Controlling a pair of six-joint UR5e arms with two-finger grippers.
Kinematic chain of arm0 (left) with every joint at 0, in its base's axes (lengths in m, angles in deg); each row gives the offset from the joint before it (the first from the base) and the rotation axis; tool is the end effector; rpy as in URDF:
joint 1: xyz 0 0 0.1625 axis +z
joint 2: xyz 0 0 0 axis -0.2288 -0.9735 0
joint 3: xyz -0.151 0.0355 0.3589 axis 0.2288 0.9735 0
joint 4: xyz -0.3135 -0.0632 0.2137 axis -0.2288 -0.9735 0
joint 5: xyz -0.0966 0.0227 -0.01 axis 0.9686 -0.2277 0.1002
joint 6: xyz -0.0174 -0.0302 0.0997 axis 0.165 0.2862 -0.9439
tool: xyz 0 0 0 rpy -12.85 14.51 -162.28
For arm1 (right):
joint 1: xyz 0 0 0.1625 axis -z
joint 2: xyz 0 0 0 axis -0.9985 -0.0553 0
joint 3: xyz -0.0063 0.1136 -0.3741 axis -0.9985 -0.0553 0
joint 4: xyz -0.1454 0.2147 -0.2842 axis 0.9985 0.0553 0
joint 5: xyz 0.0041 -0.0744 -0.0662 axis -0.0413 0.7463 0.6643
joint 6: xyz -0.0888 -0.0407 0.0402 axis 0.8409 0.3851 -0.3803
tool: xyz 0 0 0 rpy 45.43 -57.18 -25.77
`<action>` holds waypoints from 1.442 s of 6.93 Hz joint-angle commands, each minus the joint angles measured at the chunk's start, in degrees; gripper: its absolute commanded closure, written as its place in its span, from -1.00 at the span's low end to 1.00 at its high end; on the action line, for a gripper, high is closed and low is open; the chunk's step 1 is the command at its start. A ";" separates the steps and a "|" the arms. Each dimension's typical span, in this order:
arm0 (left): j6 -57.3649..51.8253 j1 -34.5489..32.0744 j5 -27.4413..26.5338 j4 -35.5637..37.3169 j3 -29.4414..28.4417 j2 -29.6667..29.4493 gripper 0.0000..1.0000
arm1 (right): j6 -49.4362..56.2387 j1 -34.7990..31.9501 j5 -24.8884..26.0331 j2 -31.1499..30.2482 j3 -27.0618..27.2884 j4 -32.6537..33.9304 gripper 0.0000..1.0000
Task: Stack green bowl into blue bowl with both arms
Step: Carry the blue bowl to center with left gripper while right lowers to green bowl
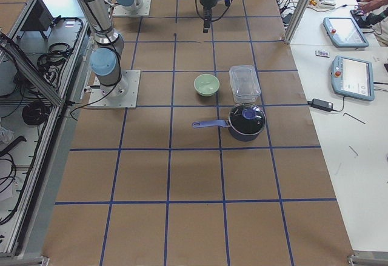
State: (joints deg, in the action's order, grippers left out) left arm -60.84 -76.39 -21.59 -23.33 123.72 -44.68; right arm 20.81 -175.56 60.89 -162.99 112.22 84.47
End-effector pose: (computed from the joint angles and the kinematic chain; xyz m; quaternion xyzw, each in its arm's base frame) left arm -0.1237 -0.5589 0.2606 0.0198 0.9981 0.0528 0.0261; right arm 0.1205 -0.4580 0.4352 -0.0144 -0.9994 -0.0274 0.0127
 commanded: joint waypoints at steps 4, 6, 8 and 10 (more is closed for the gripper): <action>22.76 -15.83 13.82 3.90 -7.90 -7.59 1.00 | 1.22 1.54 2.48 7.17 5.40 14.12 -1.00; 25.86 -23.11 13.96 6.31 -7.81 -10.05 1.00 | 3.94 7.31 1.43 9.03 12.76 23.68 -1.00; 24.73 -23.85 13.43 6.05 -7.28 -11.03 1.00 | 5.09 8.14 1.60 12.18 22.78 41.85 -1.00; 24.64 -24.11 9.23 6.48 -7.02 -11.20 -1.00 | 5.35 8.14 1.60 15.18 23.61 44.74 -1.00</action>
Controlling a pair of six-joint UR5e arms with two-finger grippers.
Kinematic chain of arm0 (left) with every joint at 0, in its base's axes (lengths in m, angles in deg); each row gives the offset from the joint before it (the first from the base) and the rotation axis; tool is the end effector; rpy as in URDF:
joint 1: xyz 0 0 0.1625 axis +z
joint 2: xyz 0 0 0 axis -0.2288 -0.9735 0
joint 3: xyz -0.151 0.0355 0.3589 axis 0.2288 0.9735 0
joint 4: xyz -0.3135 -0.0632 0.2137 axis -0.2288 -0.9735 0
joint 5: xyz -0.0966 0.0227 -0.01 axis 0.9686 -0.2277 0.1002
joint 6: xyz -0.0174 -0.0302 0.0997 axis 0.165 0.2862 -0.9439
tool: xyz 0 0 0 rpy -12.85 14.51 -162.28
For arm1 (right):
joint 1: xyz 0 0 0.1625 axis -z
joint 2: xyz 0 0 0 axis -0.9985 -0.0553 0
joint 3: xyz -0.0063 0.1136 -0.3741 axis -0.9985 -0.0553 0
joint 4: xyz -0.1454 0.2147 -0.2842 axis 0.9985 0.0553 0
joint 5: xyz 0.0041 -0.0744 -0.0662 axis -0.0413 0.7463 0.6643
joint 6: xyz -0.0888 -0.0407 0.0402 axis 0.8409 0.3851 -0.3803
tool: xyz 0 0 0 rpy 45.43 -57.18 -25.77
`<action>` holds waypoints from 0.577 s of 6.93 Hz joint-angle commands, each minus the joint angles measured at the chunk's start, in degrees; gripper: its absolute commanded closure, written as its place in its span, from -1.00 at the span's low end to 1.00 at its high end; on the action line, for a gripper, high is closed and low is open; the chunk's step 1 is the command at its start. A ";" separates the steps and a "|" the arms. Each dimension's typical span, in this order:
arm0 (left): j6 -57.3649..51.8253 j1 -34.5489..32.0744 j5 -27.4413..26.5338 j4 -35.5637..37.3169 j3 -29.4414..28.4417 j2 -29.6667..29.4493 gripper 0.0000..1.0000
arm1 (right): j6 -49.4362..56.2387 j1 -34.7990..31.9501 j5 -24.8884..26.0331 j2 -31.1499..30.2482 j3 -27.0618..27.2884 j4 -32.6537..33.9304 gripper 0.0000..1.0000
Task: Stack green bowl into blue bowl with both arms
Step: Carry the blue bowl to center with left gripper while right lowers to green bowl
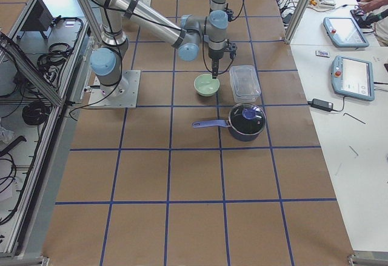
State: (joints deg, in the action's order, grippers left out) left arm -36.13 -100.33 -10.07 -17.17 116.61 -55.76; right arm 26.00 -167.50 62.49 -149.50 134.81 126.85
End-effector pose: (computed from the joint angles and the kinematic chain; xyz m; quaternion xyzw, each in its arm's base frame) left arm -0.3834 -0.5076 0.2086 -0.0092 -0.9967 -0.0587 0.0544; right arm 0.0474 -0.4987 0.2242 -0.0406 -0.9984 0.0242 0.0300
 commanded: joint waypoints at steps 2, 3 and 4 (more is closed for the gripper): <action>0.11 1.05 -1.87 0.06 -1.73 2.76 -1.00 | 0.33 0.07 -0.01 3.02 0.85 2.37 -1.00; 0.10 2.97 -1.87 -3.08 -3.66 4.35 -1.00 | 1.12 0.07 -0.01 3.02 0.76 2.37 -1.00; -0.07 7.08 -0.39 -15.38 -8.12 6.28 -1.00 | 1.13 0.07 -0.01 3.02 0.76 2.28 -1.00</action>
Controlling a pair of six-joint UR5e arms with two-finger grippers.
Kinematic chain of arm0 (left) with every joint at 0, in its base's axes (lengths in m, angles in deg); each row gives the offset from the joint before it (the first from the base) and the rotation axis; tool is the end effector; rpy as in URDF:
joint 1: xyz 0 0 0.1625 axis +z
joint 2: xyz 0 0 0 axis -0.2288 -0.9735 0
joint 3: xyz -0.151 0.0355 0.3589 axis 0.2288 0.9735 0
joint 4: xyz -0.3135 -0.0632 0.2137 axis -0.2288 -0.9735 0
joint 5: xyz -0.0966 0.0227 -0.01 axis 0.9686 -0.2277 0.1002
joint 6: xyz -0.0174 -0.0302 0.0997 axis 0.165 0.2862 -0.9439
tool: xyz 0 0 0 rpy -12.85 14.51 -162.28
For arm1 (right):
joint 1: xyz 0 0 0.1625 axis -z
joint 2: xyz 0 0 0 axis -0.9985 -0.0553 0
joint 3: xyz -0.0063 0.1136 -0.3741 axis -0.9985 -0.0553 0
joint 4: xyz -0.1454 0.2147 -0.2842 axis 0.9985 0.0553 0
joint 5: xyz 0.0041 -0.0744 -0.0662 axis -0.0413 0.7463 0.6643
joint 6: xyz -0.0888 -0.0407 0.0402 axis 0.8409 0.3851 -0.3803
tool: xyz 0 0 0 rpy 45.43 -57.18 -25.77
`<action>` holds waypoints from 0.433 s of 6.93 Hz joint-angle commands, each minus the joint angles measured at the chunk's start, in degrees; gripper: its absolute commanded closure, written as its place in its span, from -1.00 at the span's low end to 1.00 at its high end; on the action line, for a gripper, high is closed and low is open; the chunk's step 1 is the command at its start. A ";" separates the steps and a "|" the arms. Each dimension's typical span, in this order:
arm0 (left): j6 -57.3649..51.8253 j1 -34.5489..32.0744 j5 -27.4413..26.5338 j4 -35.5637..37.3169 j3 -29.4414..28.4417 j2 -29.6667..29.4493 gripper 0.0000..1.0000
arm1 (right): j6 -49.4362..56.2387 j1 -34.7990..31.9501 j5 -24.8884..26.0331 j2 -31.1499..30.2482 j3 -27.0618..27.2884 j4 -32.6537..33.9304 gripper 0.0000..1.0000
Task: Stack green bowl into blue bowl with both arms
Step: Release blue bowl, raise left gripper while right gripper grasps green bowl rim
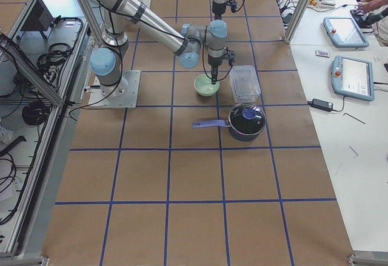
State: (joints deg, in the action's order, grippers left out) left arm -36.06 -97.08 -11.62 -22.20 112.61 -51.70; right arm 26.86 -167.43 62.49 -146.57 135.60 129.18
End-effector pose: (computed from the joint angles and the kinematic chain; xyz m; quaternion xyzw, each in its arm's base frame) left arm -0.3524 -0.5323 0.2734 0.0176 -0.9981 -0.0277 0.0530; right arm 0.0465 -0.5008 0.1984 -0.0334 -0.9990 0.0119 0.0287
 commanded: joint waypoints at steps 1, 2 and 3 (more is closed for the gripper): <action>-3.63 7.18 1.09 -18.56 -8.78 4.40 -1.00 | 0.26 0.00 -0.09 0.35 0.41 -0.13 -1.00; -4.88 7.82 1.09 -21.17 -11.70 7.21 -1.00 | 0.09 0.00 -0.26 0.62 0.41 -0.22 -0.98; -5.15 7.74 1.00 -25.46 -13.64 10.54 -1.00 | -0.35 0.00 -0.26 0.62 0.41 -0.31 -0.17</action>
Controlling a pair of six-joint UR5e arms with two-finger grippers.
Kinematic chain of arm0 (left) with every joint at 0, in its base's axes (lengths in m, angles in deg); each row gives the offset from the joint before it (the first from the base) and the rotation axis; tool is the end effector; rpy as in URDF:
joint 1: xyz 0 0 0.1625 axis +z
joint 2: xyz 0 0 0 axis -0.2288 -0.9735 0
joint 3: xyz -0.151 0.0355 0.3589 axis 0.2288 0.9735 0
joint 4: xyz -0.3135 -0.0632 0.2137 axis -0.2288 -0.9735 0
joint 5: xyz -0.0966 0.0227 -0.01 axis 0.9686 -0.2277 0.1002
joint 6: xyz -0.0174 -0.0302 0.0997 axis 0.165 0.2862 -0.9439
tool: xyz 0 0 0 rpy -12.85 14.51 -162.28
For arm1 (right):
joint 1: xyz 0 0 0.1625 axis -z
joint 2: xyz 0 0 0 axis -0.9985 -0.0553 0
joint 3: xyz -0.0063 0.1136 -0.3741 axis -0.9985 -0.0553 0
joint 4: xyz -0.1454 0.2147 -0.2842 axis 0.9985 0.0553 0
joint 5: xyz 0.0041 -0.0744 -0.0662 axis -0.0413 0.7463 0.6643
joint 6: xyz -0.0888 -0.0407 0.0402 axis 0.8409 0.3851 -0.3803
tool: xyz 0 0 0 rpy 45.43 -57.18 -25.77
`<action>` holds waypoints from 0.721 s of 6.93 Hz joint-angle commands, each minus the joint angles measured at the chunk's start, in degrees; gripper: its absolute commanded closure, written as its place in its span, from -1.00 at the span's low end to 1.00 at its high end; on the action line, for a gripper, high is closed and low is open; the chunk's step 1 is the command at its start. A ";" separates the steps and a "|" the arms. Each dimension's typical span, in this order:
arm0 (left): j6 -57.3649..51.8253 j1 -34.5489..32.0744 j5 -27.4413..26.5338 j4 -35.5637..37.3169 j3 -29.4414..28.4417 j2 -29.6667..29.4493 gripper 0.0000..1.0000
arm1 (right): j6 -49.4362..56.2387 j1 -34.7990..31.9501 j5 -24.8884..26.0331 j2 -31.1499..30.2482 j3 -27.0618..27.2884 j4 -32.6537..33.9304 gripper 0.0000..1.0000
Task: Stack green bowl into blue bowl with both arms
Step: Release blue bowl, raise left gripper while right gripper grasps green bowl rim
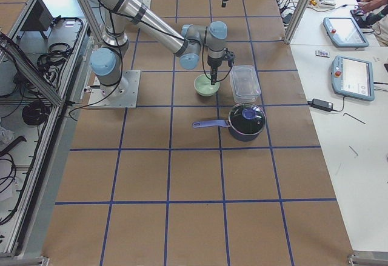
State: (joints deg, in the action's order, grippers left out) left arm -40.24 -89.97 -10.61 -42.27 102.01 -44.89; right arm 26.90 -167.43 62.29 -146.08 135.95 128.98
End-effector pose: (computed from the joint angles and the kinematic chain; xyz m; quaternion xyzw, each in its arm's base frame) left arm -0.2800 -0.5475 0.3956 0.0447 -0.9962 -0.0470 0.0577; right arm 0.0472 -0.4987 0.1916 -0.0328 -0.9991 0.0031 0.0258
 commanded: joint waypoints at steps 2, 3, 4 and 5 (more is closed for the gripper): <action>-1.05 0.46 -2.47 -9.54 2.78 10.42 -1.00 | 0.23 0.00 0.11 0.04 0.05 -0.90 0.99; -1.66 0.81 -4.48 -5.73 10.31 15.14 -1.00 | -0.12 -0.26 0.11 -0.14 0.05 -0.91 1.00; -4.11 1.51 -11.89 4.48 15.09 17.45 -1.00 | -0.21 -0.26 0.20 -0.57 -0.12 -0.91 1.00; -5.18 2.38 -11.88 5.80 16.70 18.70 -1.00 | -0.21 -0.35 0.11 -0.84 -0.30 -0.91 1.00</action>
State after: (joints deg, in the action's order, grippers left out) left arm -43.78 -88.51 -19.98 -40.88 115.10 -28.46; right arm 26.75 -167.68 62.44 -146.57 135.85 128.08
